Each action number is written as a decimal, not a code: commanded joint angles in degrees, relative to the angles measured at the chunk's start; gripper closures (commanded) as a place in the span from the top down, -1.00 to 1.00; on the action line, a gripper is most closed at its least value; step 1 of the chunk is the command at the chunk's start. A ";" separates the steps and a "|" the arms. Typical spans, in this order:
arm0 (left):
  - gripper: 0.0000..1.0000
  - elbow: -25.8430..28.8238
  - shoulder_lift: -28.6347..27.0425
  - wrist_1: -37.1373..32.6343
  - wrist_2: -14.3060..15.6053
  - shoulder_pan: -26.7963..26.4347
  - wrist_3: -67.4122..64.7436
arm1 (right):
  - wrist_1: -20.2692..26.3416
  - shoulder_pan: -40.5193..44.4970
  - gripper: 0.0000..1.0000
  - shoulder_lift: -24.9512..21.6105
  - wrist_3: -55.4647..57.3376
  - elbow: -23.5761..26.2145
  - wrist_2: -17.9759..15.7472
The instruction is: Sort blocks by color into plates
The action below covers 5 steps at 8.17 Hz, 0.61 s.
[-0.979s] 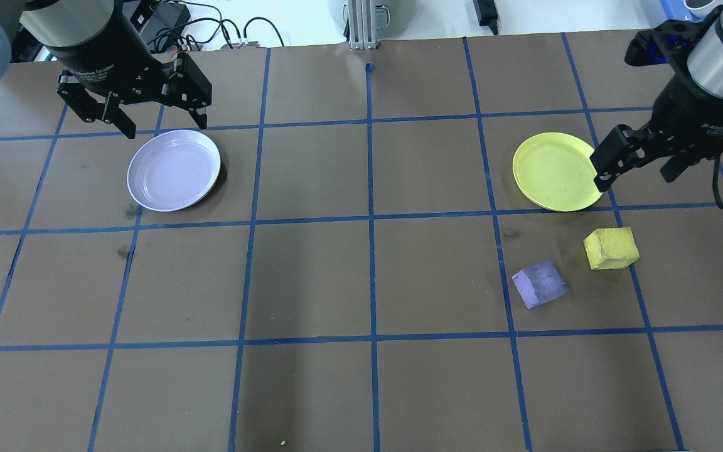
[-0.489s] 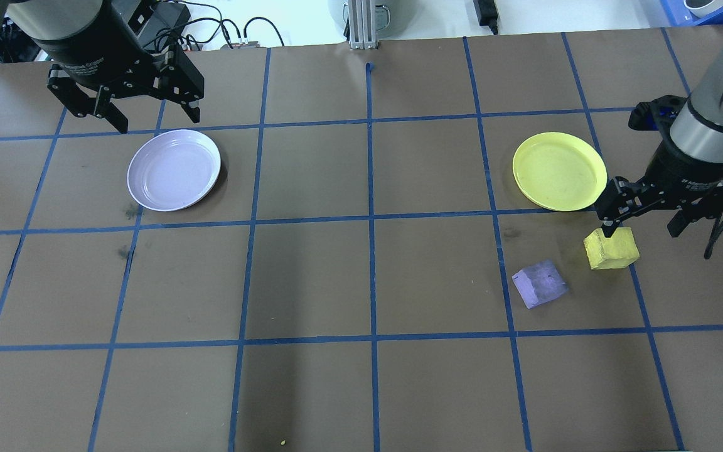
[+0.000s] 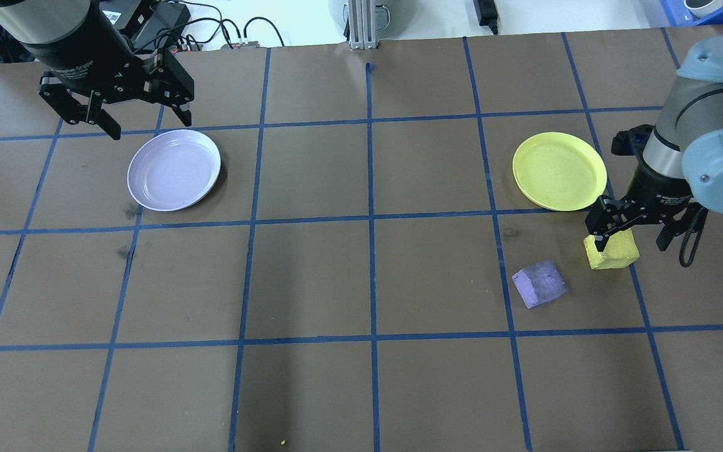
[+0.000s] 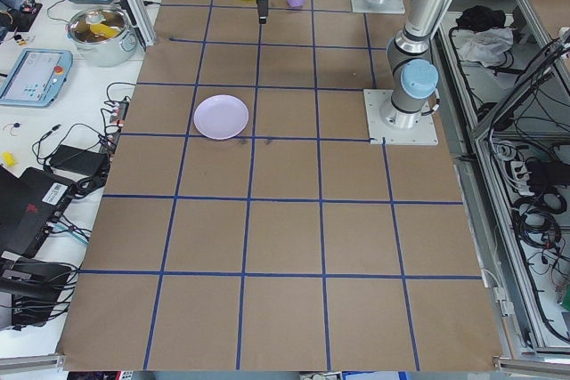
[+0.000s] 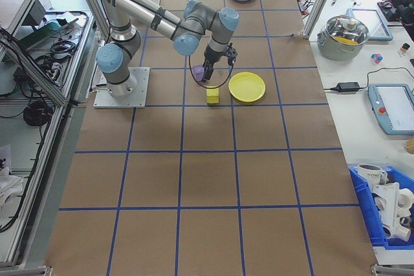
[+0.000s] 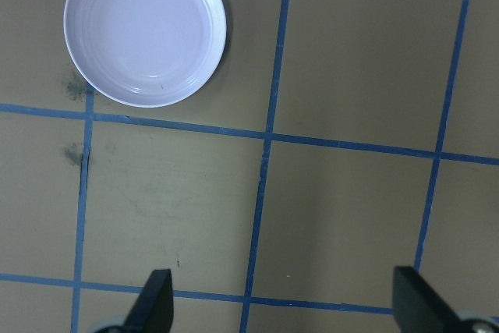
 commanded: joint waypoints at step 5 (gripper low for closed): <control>1.00 -2.89 2.07 -0.76 0.59 0.09 -2.79 | -8.96 -0.35 1.00 11.35 -9.18 0.03 -2.29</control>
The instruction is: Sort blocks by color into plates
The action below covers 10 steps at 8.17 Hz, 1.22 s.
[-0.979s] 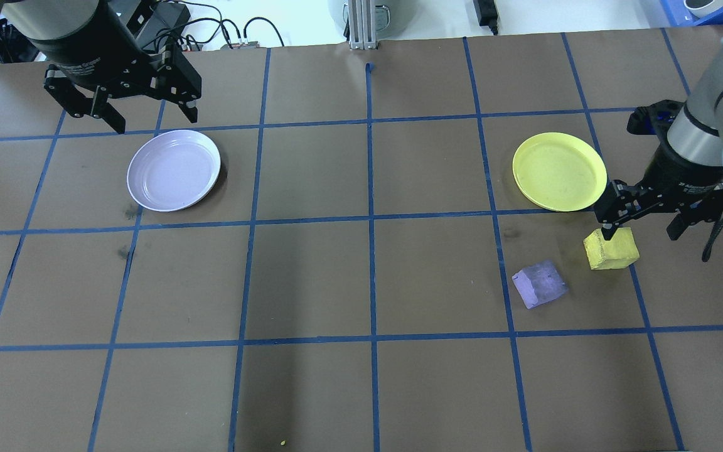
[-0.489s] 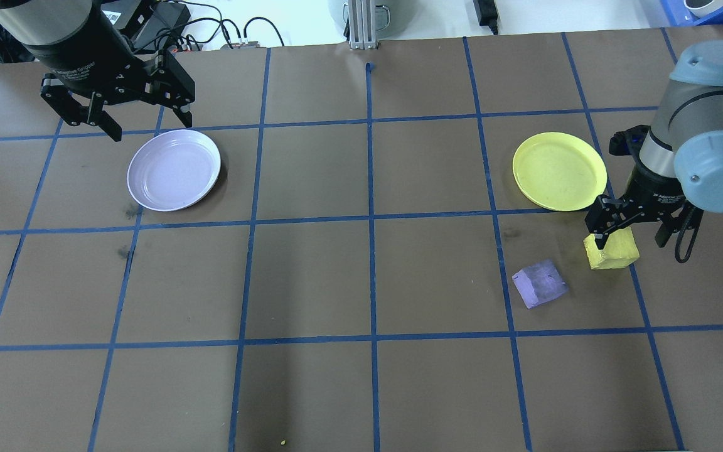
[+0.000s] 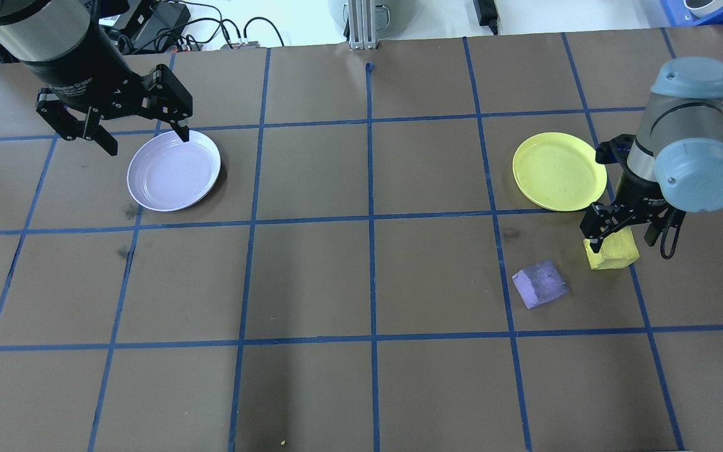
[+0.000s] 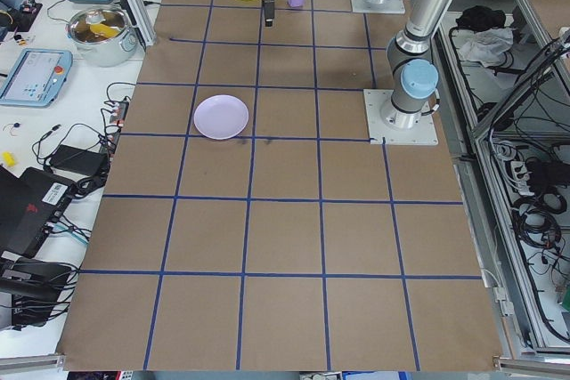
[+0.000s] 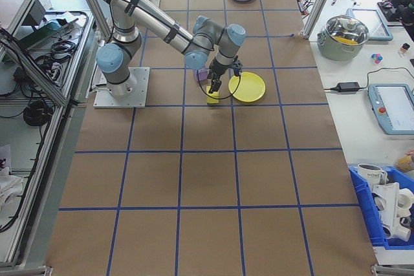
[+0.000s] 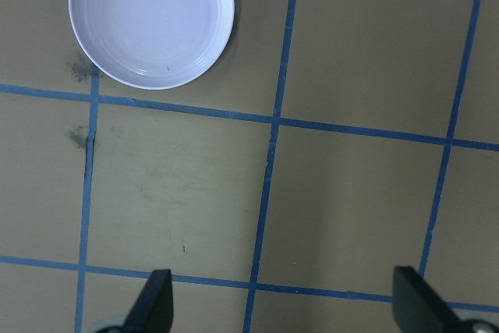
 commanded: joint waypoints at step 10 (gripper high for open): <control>1.00 -0.59 0.54 -1.40 1.75 0.29 0.08 | -4.87 -1.25 -1.00 6.42 -9.29 -1.83 -0.34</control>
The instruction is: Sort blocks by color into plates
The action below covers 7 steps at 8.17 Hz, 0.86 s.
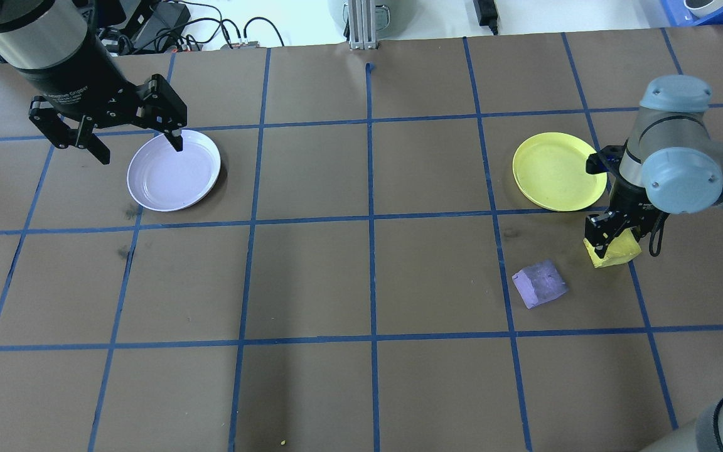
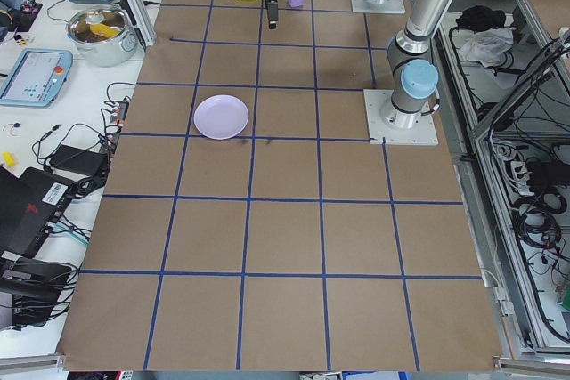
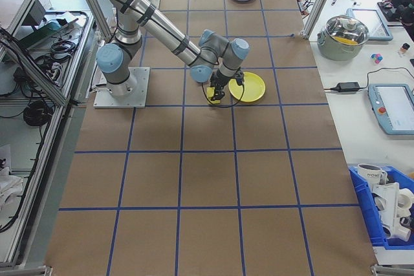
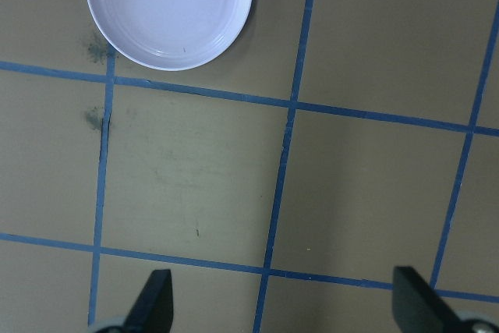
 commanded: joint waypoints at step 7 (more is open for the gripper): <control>1.00 0.08 0.13 0.62 0.18 0.94 0.86 | 4.69 3.89 -1.00 -0.64 -0.46 -13.72 5.20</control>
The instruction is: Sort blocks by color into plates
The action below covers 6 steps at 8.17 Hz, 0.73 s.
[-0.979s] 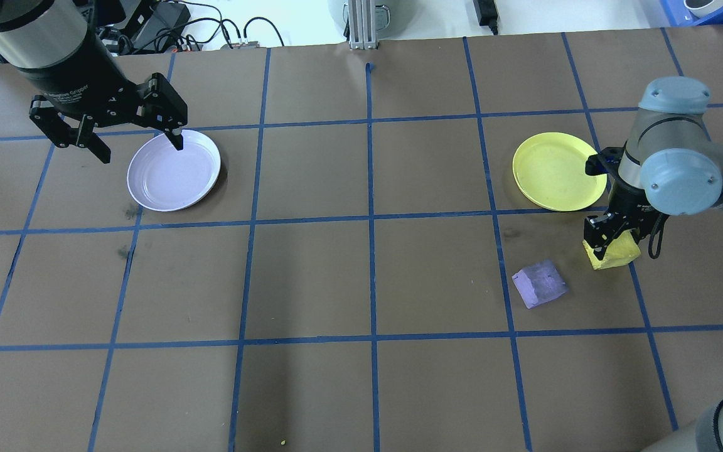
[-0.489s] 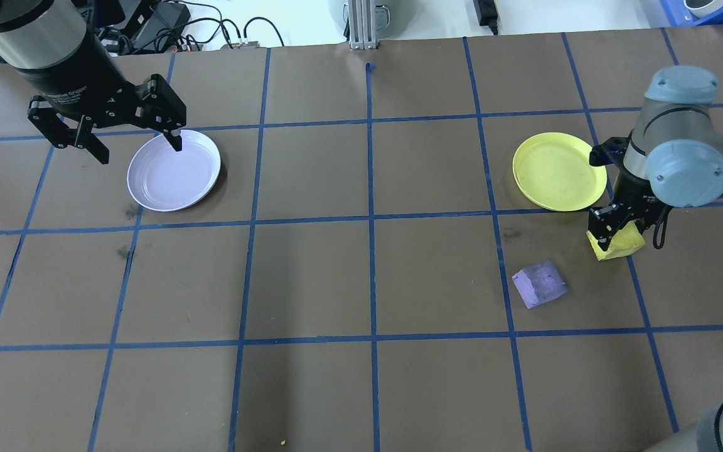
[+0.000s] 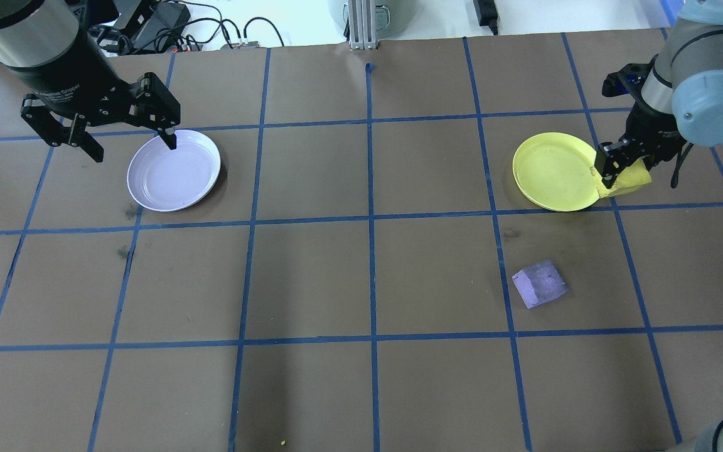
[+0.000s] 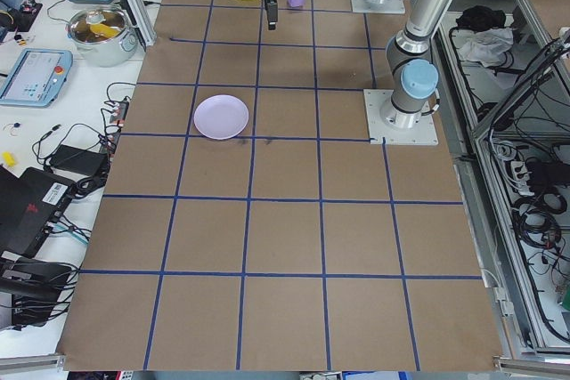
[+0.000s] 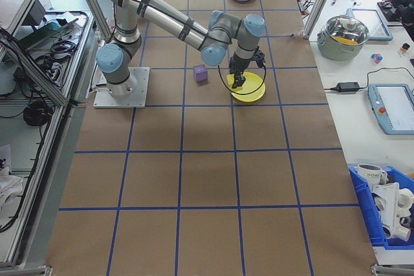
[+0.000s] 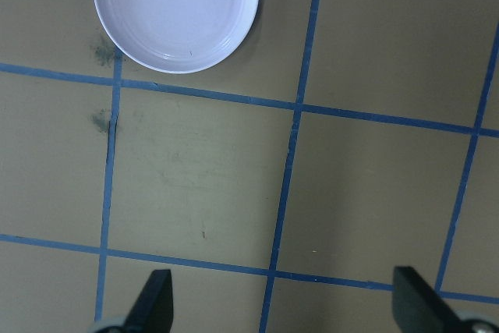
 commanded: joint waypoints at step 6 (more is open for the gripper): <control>1.00 -0.04 -0.28 -0.05 1.24 1.72 1.38 | -4.36 5.14 -0.56 10.67 0.17 -5.96 0.80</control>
